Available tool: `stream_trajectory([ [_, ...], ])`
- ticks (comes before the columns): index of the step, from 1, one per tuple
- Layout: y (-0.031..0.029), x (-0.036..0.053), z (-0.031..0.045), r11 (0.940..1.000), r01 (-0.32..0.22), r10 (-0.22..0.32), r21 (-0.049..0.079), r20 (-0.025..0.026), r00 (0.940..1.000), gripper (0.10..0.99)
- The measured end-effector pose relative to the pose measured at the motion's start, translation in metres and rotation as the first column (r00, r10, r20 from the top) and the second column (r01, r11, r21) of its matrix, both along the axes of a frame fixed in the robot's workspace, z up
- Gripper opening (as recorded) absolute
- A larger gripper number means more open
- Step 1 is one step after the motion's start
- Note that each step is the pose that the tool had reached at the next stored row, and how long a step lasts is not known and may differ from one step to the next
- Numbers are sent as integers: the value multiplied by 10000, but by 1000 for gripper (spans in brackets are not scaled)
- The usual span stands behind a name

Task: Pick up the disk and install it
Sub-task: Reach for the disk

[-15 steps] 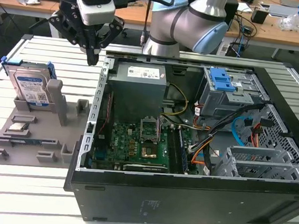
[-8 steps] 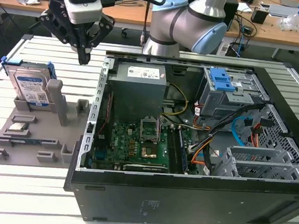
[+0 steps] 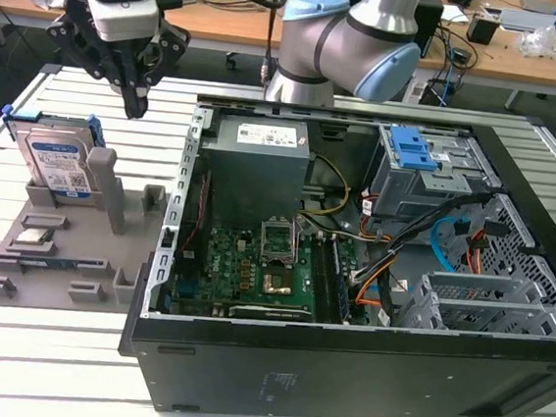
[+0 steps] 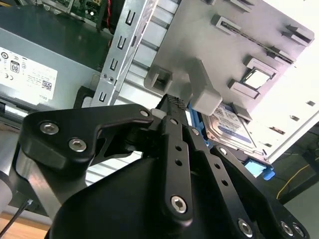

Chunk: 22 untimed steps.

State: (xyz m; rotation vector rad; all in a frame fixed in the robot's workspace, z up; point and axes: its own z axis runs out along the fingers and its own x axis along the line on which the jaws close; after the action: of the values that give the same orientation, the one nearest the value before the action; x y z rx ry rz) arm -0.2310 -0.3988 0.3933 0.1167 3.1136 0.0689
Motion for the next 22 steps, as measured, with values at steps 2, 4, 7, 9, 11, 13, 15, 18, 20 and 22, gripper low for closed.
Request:
stream_trajectory([
  [2, 0, -28, 0, 10000, 0, 0, 0, 0, 10000, 106],
  [4, 0, -54, 0, 10000, 0, 0, 0, 0, 10000, 106],
  [7, 0, -112, 0, 10000, -1, 1, 0, -1, 10000, 106],
  [9, 0, -158, 0, 10000, 0, 0, 0, 0, 10000, 106],
  [11, 0, -206, 0, 10000, -1, 1, 0, 0, 10000, 106],
  [13, 0, -243, 0, 10000, 0, 0, 0, 0, 10000, 106],
  [15, 0, -289, 0, 10000, 0, 0, 0, 0, 10000, 106],
  [18, 0, -389, 0, 10000, -1, 1, 0, 0, 10000, 106],
  [20, 0, -461, 0, 10000, 0, 0, 0, 0, 10000, 106],
  [22, 0, -508, 0, 10000, 0, 0, 0, 0, 10000, 106],
])
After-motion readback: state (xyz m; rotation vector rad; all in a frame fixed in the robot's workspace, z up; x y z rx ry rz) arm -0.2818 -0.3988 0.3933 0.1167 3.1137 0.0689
